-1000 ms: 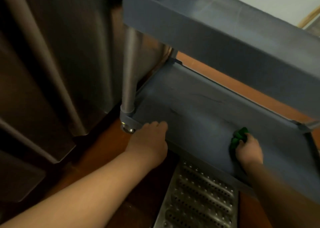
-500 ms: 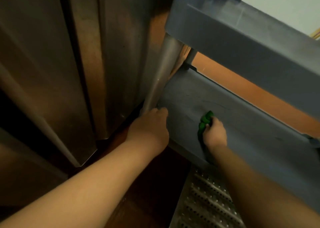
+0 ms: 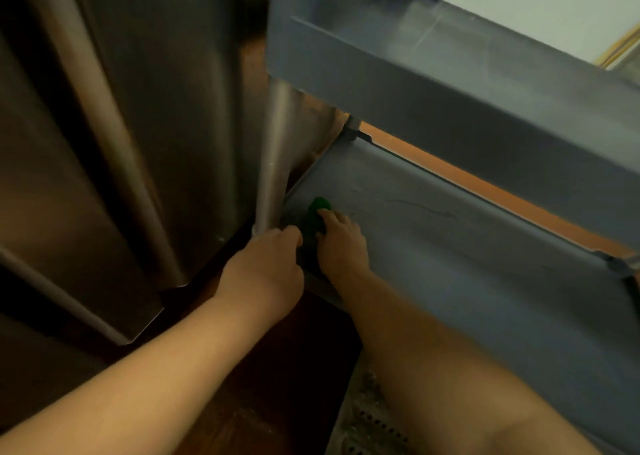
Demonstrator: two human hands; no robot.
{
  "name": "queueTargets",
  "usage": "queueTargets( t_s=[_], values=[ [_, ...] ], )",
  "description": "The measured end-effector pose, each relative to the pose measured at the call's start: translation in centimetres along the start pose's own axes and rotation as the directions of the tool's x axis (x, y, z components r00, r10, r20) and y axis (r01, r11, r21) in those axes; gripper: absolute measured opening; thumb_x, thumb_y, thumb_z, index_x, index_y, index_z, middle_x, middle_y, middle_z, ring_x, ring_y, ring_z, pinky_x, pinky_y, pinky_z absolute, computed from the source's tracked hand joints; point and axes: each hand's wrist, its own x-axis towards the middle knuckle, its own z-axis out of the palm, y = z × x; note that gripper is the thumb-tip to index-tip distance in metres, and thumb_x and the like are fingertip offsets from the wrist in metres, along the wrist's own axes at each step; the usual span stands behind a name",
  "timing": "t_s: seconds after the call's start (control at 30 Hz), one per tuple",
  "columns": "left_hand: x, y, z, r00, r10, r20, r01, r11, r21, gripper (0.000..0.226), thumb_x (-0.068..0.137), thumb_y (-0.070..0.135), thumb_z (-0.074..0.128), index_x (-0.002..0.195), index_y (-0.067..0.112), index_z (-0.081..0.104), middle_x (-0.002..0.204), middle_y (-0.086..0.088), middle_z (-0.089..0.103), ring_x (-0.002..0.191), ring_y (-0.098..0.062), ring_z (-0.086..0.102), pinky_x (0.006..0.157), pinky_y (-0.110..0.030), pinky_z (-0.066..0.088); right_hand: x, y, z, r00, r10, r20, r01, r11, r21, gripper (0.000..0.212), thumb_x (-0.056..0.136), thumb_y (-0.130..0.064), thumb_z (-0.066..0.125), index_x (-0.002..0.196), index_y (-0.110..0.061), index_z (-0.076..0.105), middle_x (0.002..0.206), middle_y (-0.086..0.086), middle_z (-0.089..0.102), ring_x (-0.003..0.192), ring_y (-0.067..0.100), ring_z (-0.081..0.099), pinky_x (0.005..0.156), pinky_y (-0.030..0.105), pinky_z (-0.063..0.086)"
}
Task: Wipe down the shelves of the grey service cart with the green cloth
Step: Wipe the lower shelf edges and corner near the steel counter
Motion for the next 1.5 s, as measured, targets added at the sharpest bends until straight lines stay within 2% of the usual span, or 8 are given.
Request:
queueTargets(
  t_s=[0.23, 0.43, 0.57, 0.77, 0.93, 1.03, 1.3, 1.5],
  values=[
    [-0.6, 7.1, 4.2, 0.988, 0.154, 0.017, -0.155, 0.987, 0.047, 0.034, 0.09, 0.016, 0.047, 0.123, 0.027, 0.048, 0.119, 0.002, 0.055, 0.108, -0.017, 0.052, 0.092, -0.037, 0.047, -4.3, 12.8, -4.8, 0.982, 0.189, -0.011, -0.19, 0.978, -0.084, 0.047, 0.104, -0.022, 0.039, 0.151, -0.025, 0.035, 0.152, 0.005, 0.04, 0.129, 0.033, 0.042, 0.104, 0.045, 0.042],
    [-1.7, 15.5, 10.8, 0.956, 0.277, 0.092, -0.283, 0.957, 0.061, 0.037, 0.09, 0.014, 0.047, 0.126, 0.022, 0.048, 0.124, -0.001, 0.056, 0.111, -0.02, 0.052, 0.093, -0.037, 0.046, -10.8, 28.2, -10.7, 0.914, 0.403, -0.051, -0.407, 0.906, -0.115, 0.047, 0.103, -0.021, 0.036, 0.15, -0.024, 0.037, 0.15, 0.007, 0.042, 0.127, 0.034, 0.044, 0.104, 0.046, 0.042],
    [-2.1, 20.8, 15.6, 0.931, 0.326, 0.166, -0.342, 0.937, 0.077, 0.042, 0.091, 0.017, 0.046, 0.132, 0.023, 0.044, 0.13, -0.002, 0.052, 0.116, -0.022, 0.05, 0.095, -0.037, 0.045, -16.3, 37.8, -14.5, 0.845, 0.527, -0.095, -0.535, 0.835, -0.128, 0.048, 0.1, -0.017, 0.037, 0.148, -0.021, 0.04, 0.145, 0.011, 0.047, 0.122, 0.036, 0.045, 0.099, 0.044, 0.043],
    [-2.3, 25.9, 19.3, 0.921, 0.347, 0.179, -0.365, 0.928, 0.079, 0.037, 0.09, 0.015, 0.047, 0.125, 0.025, 0.049, 0.124, 0.001, 0.054, 0.107, -0.021, 0.053, 0.088, -0.038, 0.047, -22.4, 47.6, -19.0, 0.69, 0.711, -0.138, -0.722, 0.689, -0.058, 0.049, 0.1, -0.02, 0.04, 0.149, -0.025, 0.039, 0.148, 0.01, 0.043, 0.126, 0.038, 0.043, 0.104, 0.048, 0.039],
    [-0.6, 25.8, 19.7, 0.935, 0.333, 0.124, -0.345, 0.933, 0.103, 0.041, 0.088, 0.016, 0.05, 0.128, 0.026, 0.049, 0.128, -0.003, 0.054, 0.115, -0.023, 0.052, 0.095, -0.039, 0.045, -22.1, 50.3, -19.7, 0.568, 0.795, -0.215, -0.76, 0.606, 0.234, 0.048, 0.097, -0.02, 0.049, 0.143, -0.027, 0.041, 0.138, 0.014, 0.054, 0.122, 0.04, 0.052, 0.104, 0.052, 0.044],
    [0.3, 24.4, 19.3, 0.947, 0.298, 0.115, -0.311, 0.943, 0.119, 0.044, 0.089, 0.016, 0.05, 0.132, 0.025, 0.047, 0.132, -0.003, 0.053, 0.118, -0.024, 0.052, 0.097, -0.041, 0.046, -20.6, 49.9, -19.3, 0.518, 0.824, -0.23, -0.726, 0.566, 0.392, 0.048, 0.097, -0.019, 0.057, 0.143, -0.015, 0.043, 0.133, 0.017, 0.058, 0.122, 0.041, 0.055, 0.104, 0.048, 0.043],
    [2.3, 19.1, 17.0, 0.962, 0.26, 0.079, -0.268, 0.956, 0.121, 0.044, 0.088, 0.016, 0.051, 0.131, 0.024, 0.05, 0.131, -0.003, 0.055, 0.116, -0.022, 0.053, 0.096, -0.037, 0.046, -15.0, 47.0, -18.2, 0.61, 0.769, -0.19, -0.733, 0.639, 0.232, 0.039, 0.1, -0.025, 0.051, 0.137, -0.012, 0.05, 0.125, 0.021, 0.061, 0.112, 0.042, 0.058, 0.093, 0.043, 0.047],
    [3.8, 15.8, 14.4, 0.972, 0.23, 0.054, -0.234, 0.968, 0.088, 0.039, 0.086, 0.015, 0.051, 0.124, 0.024, 0.052, 0.124, -0.002, 0.057, 0.112, -0.023, 0.054, 0.092, -0.04, 0.047, -9.7, 41.3, -15.1, 0.691, 0.698, -0.188, -0.651, 0.714, 0.259, 0.037, 0.099, -0.023, 0.051, 0.134, -0.013, 0.053, 0.133, 0.017, 0.059, 0.118, 0.04, 0.056, 0.1, 0.043, 0.045]
  ],
)
